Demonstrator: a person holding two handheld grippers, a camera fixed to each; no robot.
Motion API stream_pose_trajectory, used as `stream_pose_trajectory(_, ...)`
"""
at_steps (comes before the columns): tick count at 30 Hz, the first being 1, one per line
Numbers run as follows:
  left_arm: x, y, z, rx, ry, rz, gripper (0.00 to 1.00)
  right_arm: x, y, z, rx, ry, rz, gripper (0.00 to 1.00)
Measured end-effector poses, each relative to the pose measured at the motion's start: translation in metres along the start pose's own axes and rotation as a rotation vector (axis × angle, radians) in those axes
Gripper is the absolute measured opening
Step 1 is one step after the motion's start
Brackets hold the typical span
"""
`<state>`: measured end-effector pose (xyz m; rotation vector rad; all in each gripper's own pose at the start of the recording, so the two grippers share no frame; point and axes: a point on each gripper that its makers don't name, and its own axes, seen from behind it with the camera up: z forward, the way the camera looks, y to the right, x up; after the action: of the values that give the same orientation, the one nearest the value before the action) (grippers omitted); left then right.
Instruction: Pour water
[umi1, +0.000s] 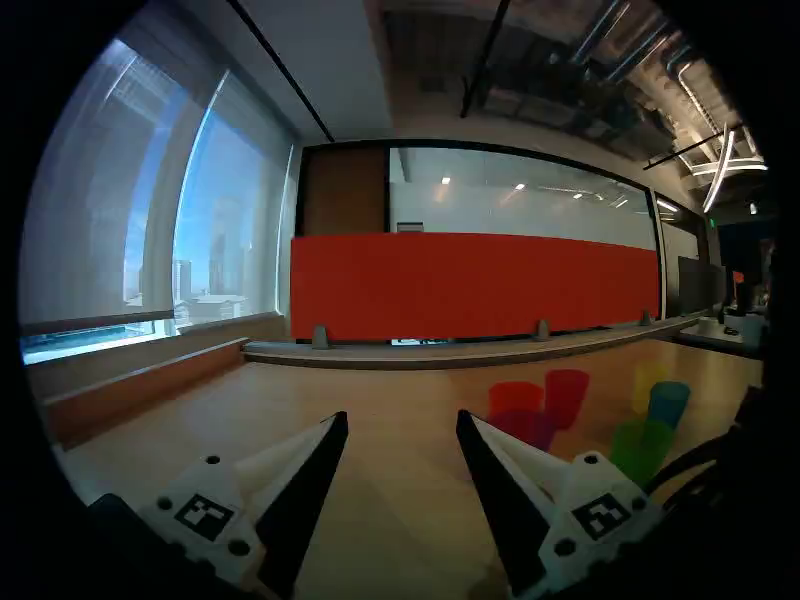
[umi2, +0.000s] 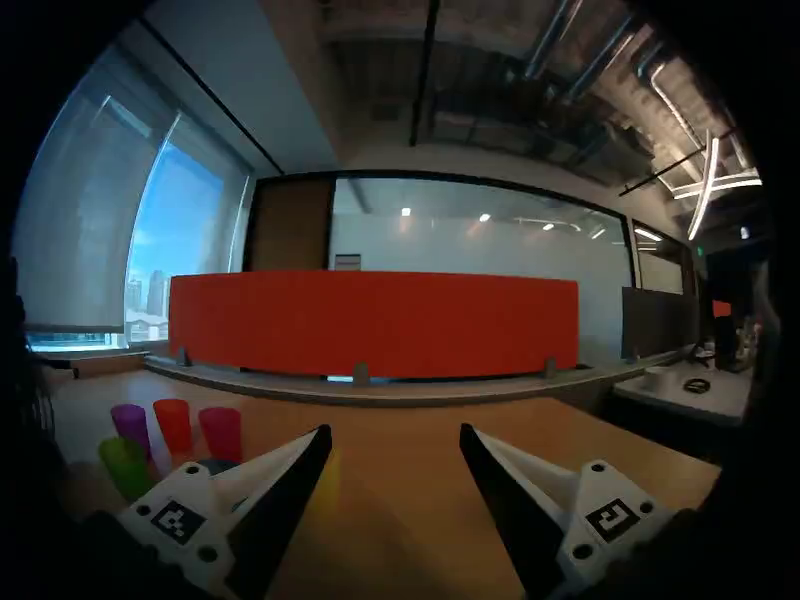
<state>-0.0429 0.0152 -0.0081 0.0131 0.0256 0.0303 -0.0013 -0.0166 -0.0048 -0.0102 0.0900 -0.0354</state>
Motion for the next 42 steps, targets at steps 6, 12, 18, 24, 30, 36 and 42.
stream_pose_trajectory(6,0.0,0.0,0.0,0.0,0.0,0.0,0.8,-0.011,0.0,0.003,-0.004,-0.014,-0.016,0.99)
stream_pose_trajectory(12,0.0,0.0,0.0,0.0,0.0,0.0,0.8,-0.021,-0.002,0.007,-0.005,-0.027,-0.026,0.99)
stream_pose_trajectory(18,0.0,0.0,0.0,0.0,0.0,0.0,0.8,-0.026,0.001,0.007,-0.011,-0.039,-0.016,0.99)
stream_pose_trajectory(24,0.0,0.0,0.0,0.0,0.0,0.0,0.8,-0.029,0.007,0.007,-0.019,-0.051,0.012,0.99)
stream_pose_trajectory(30,0.0,-0.001,0.0,0.0,0.0,0.0,0.8,-0.03,0.01,0.008,-0.024,-0.055,0.018,0.99)
stream_pose_trajectory(36,0.0,-0.001,0.0,0.0,0.0,0.0,0.8,-0.029,0.01,0.008,-0.021,-0.054,0.02,0.99)
stream_pose_trajectory(42,0.0,0.0,0.0,0.0,0.0,0.0,0.8,-0.029,0.01,0.008,-0.018,-0.054,0.02,0.99)
